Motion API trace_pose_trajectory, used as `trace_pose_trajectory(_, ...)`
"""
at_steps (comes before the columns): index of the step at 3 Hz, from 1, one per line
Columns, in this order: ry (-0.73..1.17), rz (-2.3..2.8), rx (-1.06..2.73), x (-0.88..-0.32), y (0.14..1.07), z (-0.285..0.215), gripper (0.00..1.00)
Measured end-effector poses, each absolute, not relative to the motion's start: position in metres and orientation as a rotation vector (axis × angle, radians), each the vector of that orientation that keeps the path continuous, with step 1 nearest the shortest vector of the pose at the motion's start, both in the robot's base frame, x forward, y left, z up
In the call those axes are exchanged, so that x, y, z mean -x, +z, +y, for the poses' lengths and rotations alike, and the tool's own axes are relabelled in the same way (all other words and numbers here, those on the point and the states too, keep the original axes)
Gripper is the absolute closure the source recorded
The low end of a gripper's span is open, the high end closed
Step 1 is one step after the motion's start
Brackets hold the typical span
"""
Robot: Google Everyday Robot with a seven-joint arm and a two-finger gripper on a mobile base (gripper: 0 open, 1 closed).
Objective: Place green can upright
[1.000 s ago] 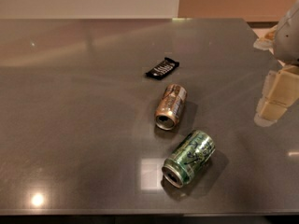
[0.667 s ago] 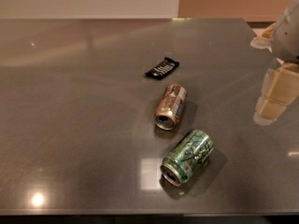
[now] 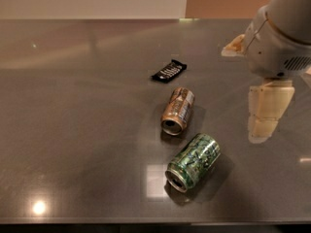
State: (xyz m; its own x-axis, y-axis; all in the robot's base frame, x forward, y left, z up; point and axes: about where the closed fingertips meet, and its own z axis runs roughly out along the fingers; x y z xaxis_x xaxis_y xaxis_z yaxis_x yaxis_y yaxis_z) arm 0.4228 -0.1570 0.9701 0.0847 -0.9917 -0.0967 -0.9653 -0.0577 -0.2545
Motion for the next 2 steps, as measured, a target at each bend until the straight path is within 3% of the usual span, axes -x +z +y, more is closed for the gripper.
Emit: trace_pose_trajectory(2,-0.107,1.598,2.488,-0.391,0.929,-0.109,0.0)
